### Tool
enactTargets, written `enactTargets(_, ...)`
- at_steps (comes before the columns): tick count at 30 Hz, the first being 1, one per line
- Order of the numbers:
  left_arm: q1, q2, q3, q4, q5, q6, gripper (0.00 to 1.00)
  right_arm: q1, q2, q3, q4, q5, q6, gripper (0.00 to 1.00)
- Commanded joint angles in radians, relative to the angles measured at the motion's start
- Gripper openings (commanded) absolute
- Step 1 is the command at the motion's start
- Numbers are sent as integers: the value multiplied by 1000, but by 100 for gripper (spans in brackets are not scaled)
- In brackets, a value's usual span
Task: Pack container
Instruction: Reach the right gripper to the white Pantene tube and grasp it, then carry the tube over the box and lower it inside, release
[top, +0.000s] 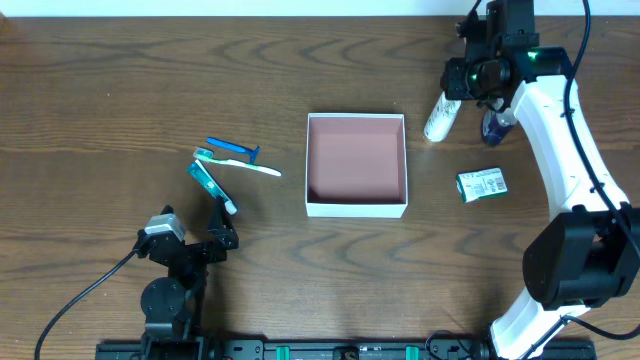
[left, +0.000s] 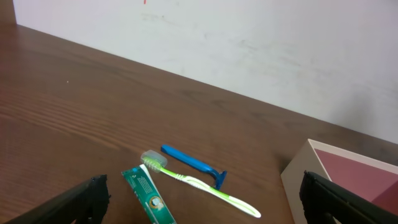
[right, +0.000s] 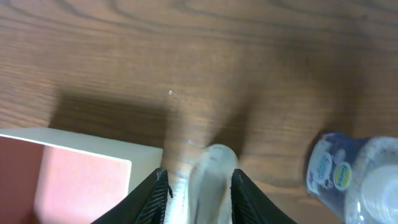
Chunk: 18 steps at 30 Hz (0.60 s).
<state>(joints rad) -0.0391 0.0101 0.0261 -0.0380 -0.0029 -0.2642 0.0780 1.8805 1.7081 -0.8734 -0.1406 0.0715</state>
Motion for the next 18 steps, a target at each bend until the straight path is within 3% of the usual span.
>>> enactTargets(1, 6, -5, -22, -35, -11, 9, 98, 10, 3, 14, -14, 35, 3, 31)
enactTargets(4, 6, -5, -22, -36, -11, 9, 98, 10, 3, 14, -23, 37, 7, 24)
enactTargets(9, 6, -5, -22, -36, -11, 9, 98, 10, 3, 14, -25, 40, 22, 3)
enactTargets(18, 6, -5, -22, -36, -11, 9, 98, 10, -13, 17, -17, 40, 26, 1)
